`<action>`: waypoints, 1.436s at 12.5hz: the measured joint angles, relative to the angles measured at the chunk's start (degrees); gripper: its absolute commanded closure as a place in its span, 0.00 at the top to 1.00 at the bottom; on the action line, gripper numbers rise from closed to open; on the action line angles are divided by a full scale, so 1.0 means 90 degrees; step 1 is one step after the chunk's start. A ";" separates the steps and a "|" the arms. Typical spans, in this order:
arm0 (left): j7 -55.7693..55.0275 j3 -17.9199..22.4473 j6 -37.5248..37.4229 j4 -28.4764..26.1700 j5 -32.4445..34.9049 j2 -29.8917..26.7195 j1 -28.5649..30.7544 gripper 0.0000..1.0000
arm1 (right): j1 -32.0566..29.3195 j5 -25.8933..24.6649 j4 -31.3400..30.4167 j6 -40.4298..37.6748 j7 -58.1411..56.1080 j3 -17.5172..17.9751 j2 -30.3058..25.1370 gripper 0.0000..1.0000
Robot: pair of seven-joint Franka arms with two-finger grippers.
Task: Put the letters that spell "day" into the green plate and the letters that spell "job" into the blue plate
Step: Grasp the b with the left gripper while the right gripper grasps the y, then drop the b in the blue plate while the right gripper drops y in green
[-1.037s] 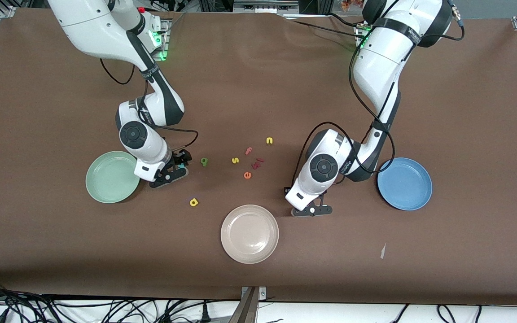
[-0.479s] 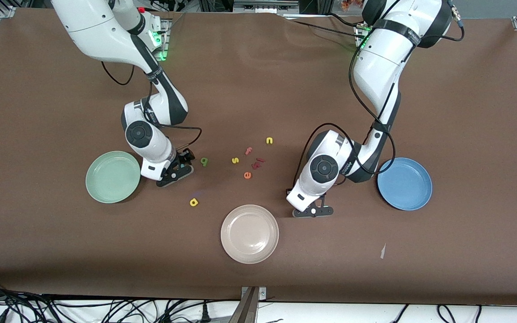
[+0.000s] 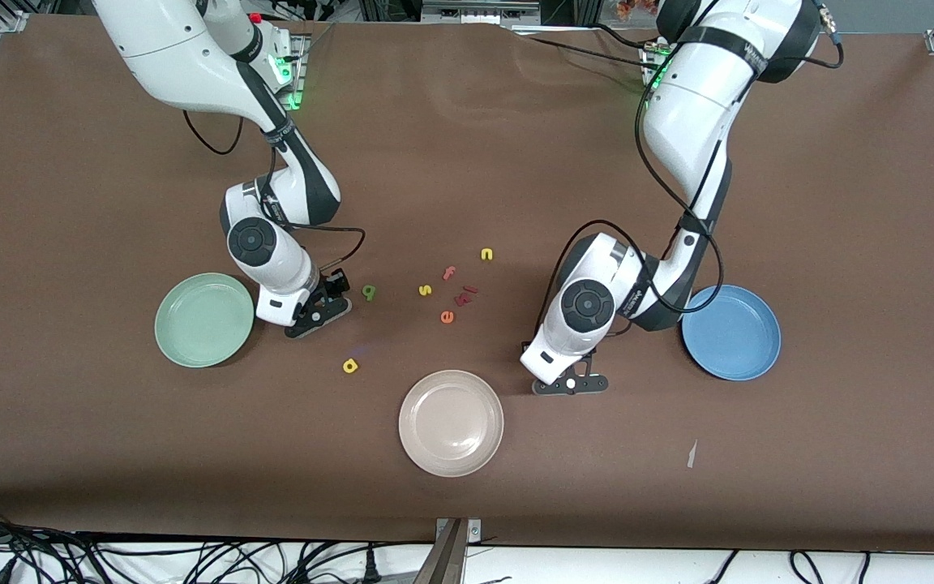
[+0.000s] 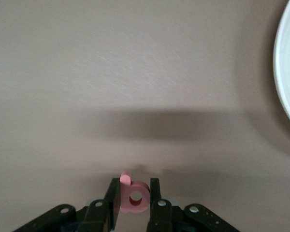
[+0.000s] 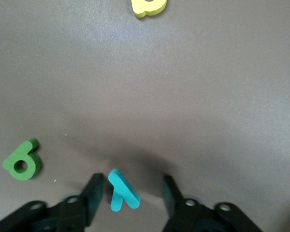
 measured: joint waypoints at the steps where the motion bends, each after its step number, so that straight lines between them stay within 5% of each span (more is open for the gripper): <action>1: 0.0060 0.0011 -0.0384 0.0021 0.0229 -0.0185 0.0021 0.00 | 0.0001 0.0000 0.0001 0.0000 -0.0006 0.0001 -0.0001 0.23; 4: 0.0704 0.0076 -0.1201 -0.0013 0.0363 -0.0563 0.0196 0.00 | 0.0007 0.0000 0.0007 0.0001 -0.0011 0.0031 -0.0038 0.00; 11: 0.2465 0.0093 -0.1211 -0.1589 0.0935 -0.1471 0.1395 0.00 | -0.0033 0.0000 0.0316 -0.0586 -0.0076 -0.0026 -0.0150 0.00; 17: 0.3921 0.0093 0.1167 -0.3520 0.0994 -0.1842 0.2459 0.02 | -0.0924 0.0125 0.0664 -0.1715 -0.1314 -0.0098 -0.0545 0.00; 18: 0.3999 0.0091 0.1608 -0.3819 0.0994 -0.1840 0.2601 0.37 | -0.1120 0.0163 0.0665 -0.1844 -0.1620 -0.0105 -0.0582 0.00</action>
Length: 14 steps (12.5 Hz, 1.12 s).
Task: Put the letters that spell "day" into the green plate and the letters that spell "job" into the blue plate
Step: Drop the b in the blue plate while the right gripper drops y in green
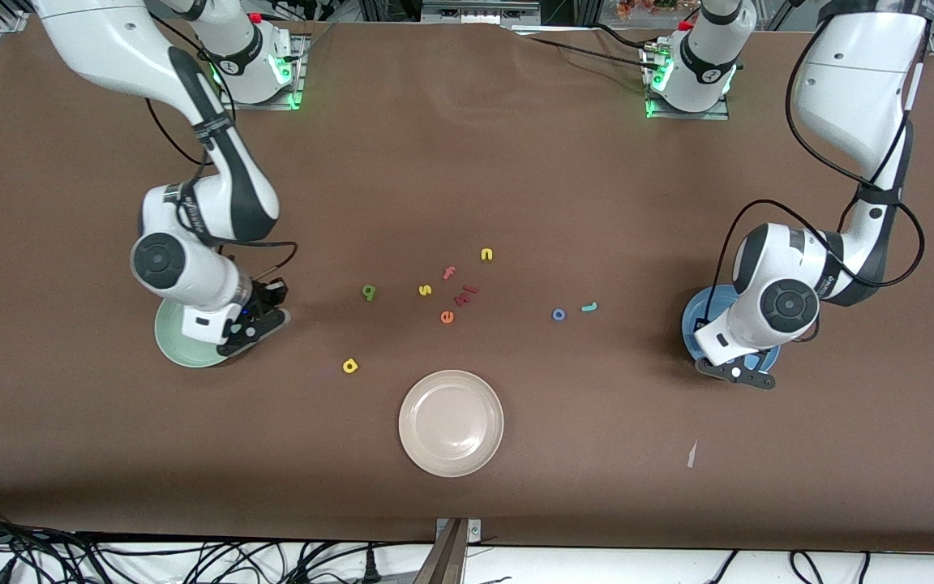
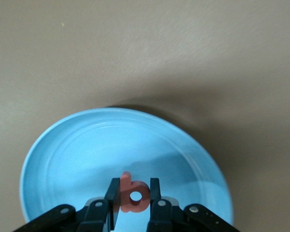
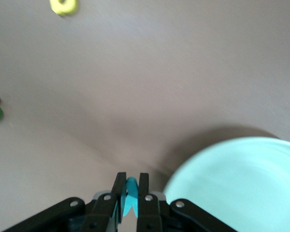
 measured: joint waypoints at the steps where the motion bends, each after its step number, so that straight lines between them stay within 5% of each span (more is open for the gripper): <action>1: 0.0047 -0.0006 0.0199 -0.0163 0.0000 -0.0001 0.0083 0.99 | -0.0192 0.0012 0.0000 -0.0076 -0.0290 -0.0005 -0.0026 0.00; 5: 0.0201 -0.0076 0.0268 -0.0198 0.0000 -0.0062 0.0090 1.00 | -0.0747 0.0024 0.0000 -0.0189 -0.1152 -0.0033 -0.0034 0.00; 7: 0.0244 -0.0139 0.0126 -0.0149 0.0000 -0.0193 0.0068 1.00 | -0.0970 0.0026 -0.0001 -0.0230 -0.1402 -0.0037 -0.0033 0.99; 14: -0.1151 -0.1515 -0.1611 0.0715 -0.0034 -0.0638 -0.0121 1.00 | -0.1053 0.0071 0.0180 -0.0606 -0.0421 0.0286 -0.0063 1.00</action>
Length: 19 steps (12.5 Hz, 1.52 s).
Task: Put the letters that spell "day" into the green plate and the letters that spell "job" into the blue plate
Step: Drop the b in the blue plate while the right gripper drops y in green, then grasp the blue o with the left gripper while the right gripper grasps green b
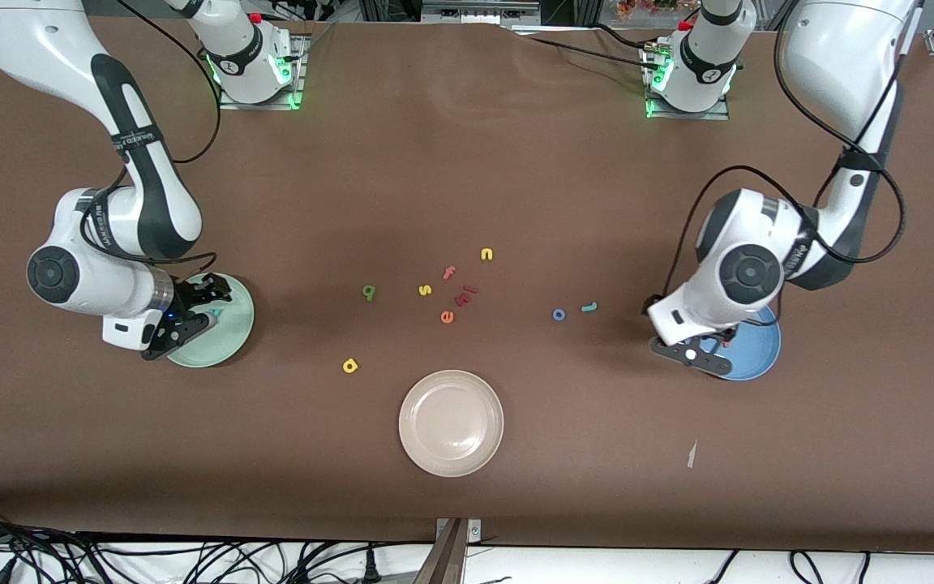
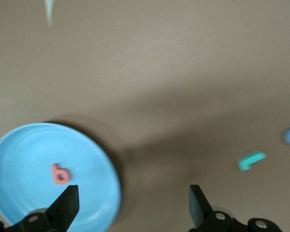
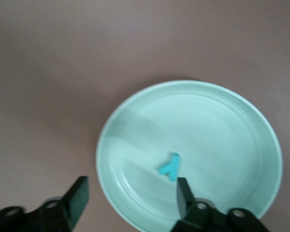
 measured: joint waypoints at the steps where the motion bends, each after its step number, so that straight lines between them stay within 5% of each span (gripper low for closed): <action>1: -0.0413 -0.0176 -0.0026 -0.0004 -0.0058 0.0020 -0.0025 1.00 | 0.0009 0.0005 0.0051 -0.0034 0.0381 0.0167 -0.0003 1.00; 5: -0.1357 -0.0381 -0.0020 0.0262 -0.0185 0.0370 -0.0571 1.00 | 0.0167 0.0010 0.0068 0.0054 0.1926 0.0791 0.0004 1.00; 8: -0.1461 -0.0374 0.0061 0.0726 -0.0185 0.0920 -0.1151 1.00 | 0.0634 0.0014 0.0068 0.0493 0.3054 0.0842 0.0103 1.00; 19: -0.0563 -0.0314 0.0879 0.0789 0.0262 0.1707 -0.1179 0.93 | 0.1983 0.0004 -0.0018 0.1843 0.7431 0.0826 0.0753 1.00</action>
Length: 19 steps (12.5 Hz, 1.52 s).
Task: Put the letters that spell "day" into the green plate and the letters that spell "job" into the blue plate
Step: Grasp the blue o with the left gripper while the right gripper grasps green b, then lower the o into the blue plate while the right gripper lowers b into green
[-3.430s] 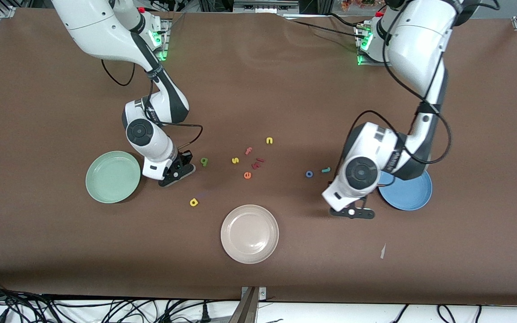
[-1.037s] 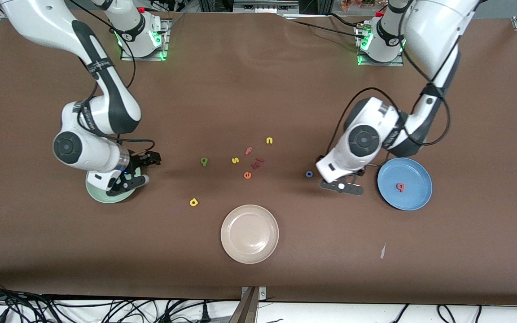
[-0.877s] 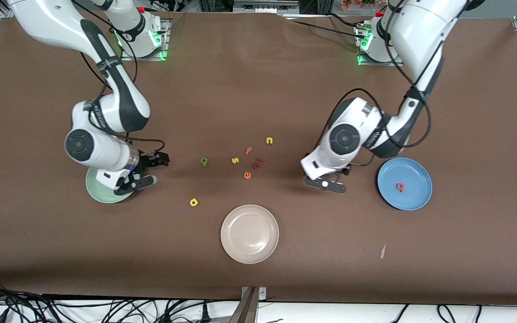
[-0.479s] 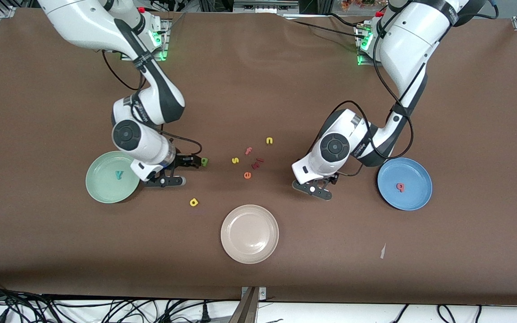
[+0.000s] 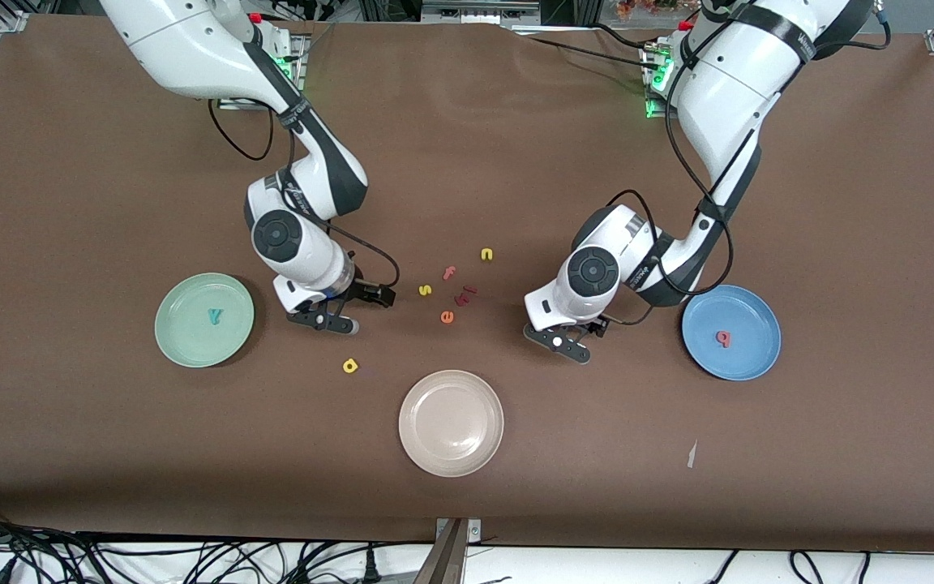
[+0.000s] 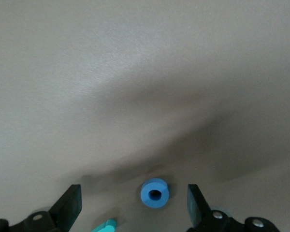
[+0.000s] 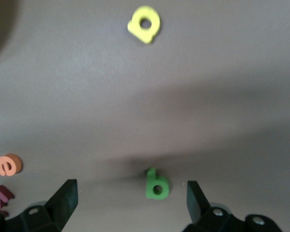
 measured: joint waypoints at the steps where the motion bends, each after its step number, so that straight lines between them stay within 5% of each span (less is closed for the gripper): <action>1: 0.0002 -0.0002 0.0018 -0.0019 0.0000 0.0023 -0.0011 0.89 | 0.0091 0.0000 -0.0025 0.0031 0.0120 -0.0054 0.0043 1.00; 3: 0.0005 -0.0002 0.0035 -0.0056 0.0000 0.0041 -0.0013 0.83 | 0.0372 -0.0010 -0.0088 0.0049 0.0316 -0.0315 0.0084 1.00; 7: 0.0011 -0.0003 0.0058 -0.0094 0.0025 0.0040 -0.0014 0.21 | 0.1276 -0.0013 -0.0151 0.0060 0.0690 -0.1094 0.0170 0.98; 9: 0.0011 -0.0028 0.0068 -0.0089 0.0025 0.0023 -0.0016 0.00 | 0.1415 -0.0014 -0.0151 0.0098 0.0739 -0.1212 0.0208 0.89; 13: 0.0011 -0.0016 0.0068 -0.0079 0.0026 0.0009 0.0001 0.00 | 0.1416 -0.0018 -0.0152 0.0219 0.0739 -0.1258 0.0249 0.63; 17: 0.0073 0.0017 -0.0299 0.0043 0.0031 -0.0352 0.0235 0.00 | 0.1416 -0.0037 -0.0146 0.0238 0.0738 -0.1262 0.0228 0.18; 19: 0.0519 0.0034 -0.0624 0.0052 0.0037 -0.0658 0.0513 0.00 | 0.1415 -0.0045 -0.0144 0.0239 0.0738 -0.1269 0.0215 0.09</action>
